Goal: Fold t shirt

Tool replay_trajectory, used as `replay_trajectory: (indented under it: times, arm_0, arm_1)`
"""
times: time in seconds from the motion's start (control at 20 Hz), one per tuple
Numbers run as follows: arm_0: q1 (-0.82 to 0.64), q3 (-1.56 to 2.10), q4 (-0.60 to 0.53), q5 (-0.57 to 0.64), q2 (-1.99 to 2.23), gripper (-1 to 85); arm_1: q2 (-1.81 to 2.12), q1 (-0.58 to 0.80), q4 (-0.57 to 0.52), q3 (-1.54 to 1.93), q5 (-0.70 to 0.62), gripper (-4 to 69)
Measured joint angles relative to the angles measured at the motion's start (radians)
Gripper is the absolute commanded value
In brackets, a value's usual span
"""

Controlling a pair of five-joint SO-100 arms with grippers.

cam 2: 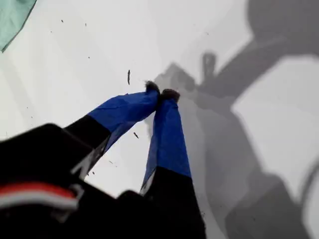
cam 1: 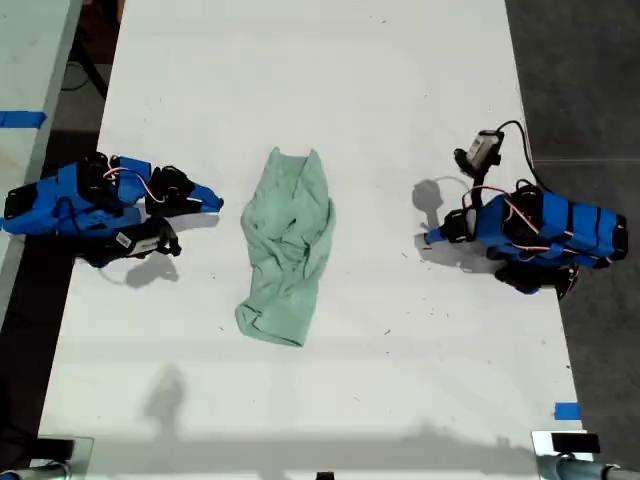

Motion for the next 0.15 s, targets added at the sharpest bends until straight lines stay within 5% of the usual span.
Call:
replay_trajectory:
  times: [0.15]
  arm_0:
    - [-0.015, 0.002, 0.002, 0.002, 0.021, -0.2]
  arm_1:
    - [0.000, 0.000, 0.000, 0.000, 0.000, 2.1]
